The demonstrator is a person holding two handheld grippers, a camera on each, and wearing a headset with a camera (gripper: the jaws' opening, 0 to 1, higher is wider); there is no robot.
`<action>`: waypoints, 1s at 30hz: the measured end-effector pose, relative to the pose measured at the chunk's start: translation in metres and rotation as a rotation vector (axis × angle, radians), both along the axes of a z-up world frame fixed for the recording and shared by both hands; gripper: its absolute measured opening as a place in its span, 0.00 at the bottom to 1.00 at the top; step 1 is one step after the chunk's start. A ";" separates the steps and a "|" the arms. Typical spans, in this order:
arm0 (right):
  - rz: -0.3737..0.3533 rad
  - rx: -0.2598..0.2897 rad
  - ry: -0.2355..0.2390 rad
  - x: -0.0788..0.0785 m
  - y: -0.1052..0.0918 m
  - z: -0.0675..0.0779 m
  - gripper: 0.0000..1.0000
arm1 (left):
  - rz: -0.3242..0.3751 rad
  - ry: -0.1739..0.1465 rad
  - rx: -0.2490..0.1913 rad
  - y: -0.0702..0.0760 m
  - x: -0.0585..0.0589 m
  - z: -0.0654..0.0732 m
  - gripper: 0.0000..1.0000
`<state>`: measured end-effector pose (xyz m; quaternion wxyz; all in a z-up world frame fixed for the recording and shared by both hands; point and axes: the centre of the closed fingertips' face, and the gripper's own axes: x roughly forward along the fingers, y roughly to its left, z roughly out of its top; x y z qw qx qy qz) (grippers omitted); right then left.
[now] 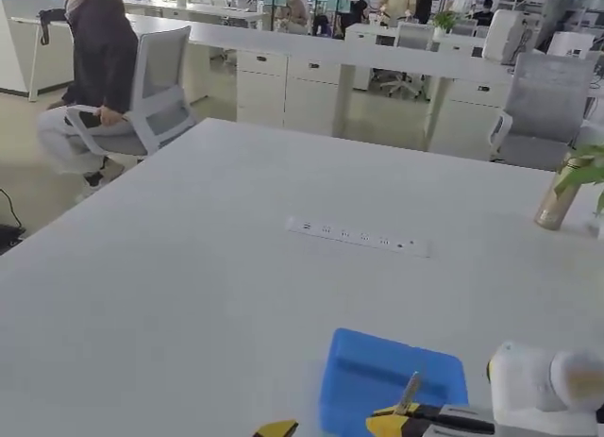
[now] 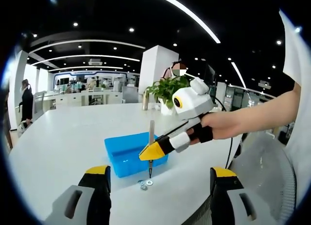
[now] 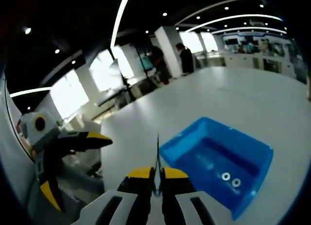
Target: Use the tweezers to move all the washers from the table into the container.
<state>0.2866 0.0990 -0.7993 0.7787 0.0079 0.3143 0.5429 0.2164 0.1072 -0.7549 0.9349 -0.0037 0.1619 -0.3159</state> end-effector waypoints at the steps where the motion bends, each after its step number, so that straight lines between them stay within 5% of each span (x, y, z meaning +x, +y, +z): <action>1: 0.003 -0.008 0.000 -0.001 0.001 -0.002 0.03 | 0.001 0.001 0.003 0.000 0.000 -0.001 0.85; 9: -0.012 -0.063 -0.041 0.002 0.002 -0.013 0.03 | 0.003 -0.009 -0.008 0.000 0.001 0.002 0.86; 13: -0.014 -0.058 -0.015 0.000 0.002 -0.016 0.04 | 0.000 -0.003 -0.005 0.000 0.000 0.001 0.86; 23: 0.015 -0.077 -0.037 -0.005 0.004 -0.017 0.04 | -0.003 0.007 0.005 0.000 0.000 -0.002 0.85; 30: 0.130 -0.132 -0.158 -0.015 0.007 -0.018 0.04 | -0.007 0.011 0.009 0.000 -0.001 -0.003 0.84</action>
